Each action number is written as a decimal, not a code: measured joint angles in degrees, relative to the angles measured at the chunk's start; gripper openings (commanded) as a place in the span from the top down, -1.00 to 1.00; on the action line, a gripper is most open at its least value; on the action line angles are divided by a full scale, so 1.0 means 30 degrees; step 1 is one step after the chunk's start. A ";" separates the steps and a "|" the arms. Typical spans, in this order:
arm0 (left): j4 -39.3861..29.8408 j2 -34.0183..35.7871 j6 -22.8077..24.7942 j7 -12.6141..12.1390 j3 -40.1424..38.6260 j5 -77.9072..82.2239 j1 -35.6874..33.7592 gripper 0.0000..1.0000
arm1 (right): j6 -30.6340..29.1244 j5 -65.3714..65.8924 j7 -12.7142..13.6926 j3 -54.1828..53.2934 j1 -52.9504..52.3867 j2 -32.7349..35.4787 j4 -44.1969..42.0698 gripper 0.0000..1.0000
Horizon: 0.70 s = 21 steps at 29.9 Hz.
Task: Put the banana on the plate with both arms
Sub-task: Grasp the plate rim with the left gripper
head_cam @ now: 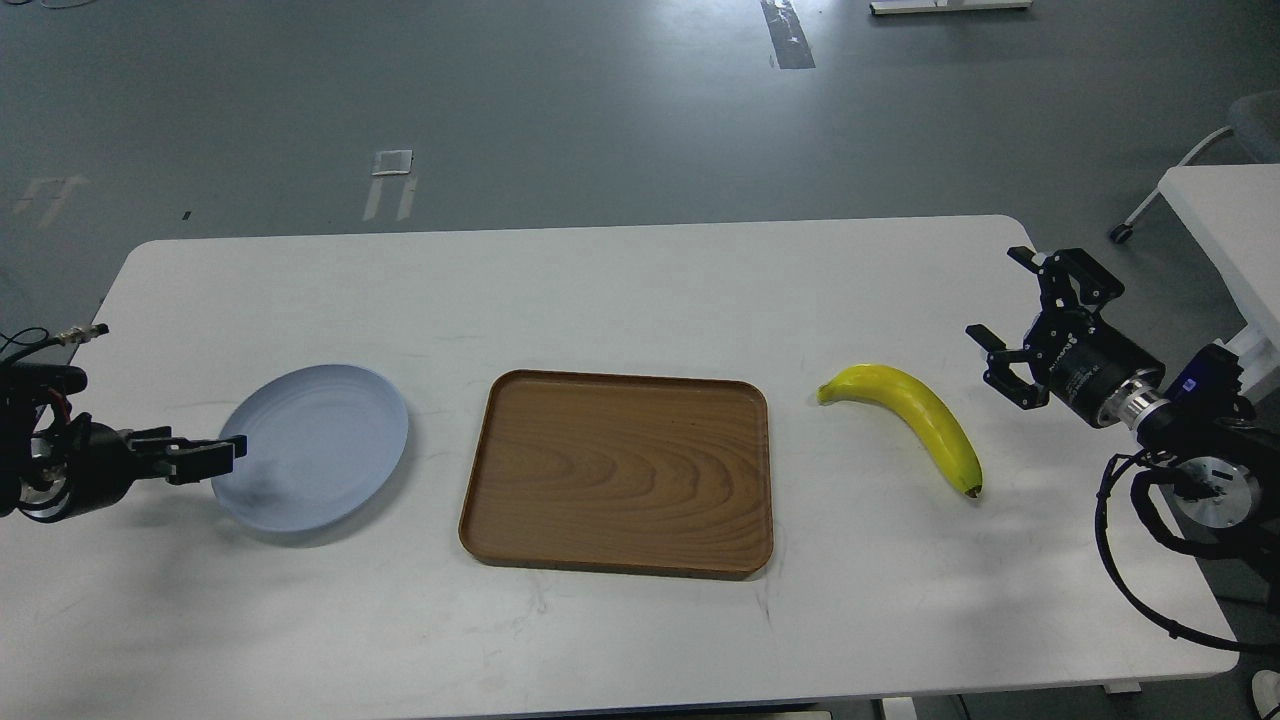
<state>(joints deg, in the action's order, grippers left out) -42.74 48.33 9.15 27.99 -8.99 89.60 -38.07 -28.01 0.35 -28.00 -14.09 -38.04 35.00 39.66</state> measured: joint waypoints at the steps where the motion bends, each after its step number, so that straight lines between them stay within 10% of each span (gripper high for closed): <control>1: 0.0030 -0.0023 -0.0002 0.0001 0.0015 -0.0060 0.0023 -0.81 | 0.0000 0.0000 0.0000 0.0003 -0.0002 0.0009 0.0000 -1.00; 8: 0.0149 -0.0153 0.0008 0.0000 0.0066 -0.0250 0.0091 -0.20 | 0.0005 0.0000 0.0000 0.0010 0.0034 0.0016 0.0044 -1.00; 10: 0.0157 -0.0165 0.0048 0.0000 0.0067 -0.0268 0.0093 0.61 | 0.0005 0.0000 0.0000 0.0019 0.0049 0.0008 0.0018 -1.00; 12: 0.0155 -0.0189 0.0063 0.0000 0.0067 -0.0269 0.0093 1.00 | 0.0005 0.0000 0.0000 0.0035 0.0052 0.0008 -0.0001 -1.00; 21: 0.0132 -0.0306 -0.0051 0.0000 0.0066 -0.0657 0.0088 1.00 | 0.0005 0.0025 0.0000 0.0125 0.0078 0.0009 -0.0008 -1.00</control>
<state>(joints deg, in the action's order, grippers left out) -42.34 47.41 9.00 27.99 -8.79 87.63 -37.81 -28.00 0.43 -28.00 -13.72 -37.81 35.03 39.64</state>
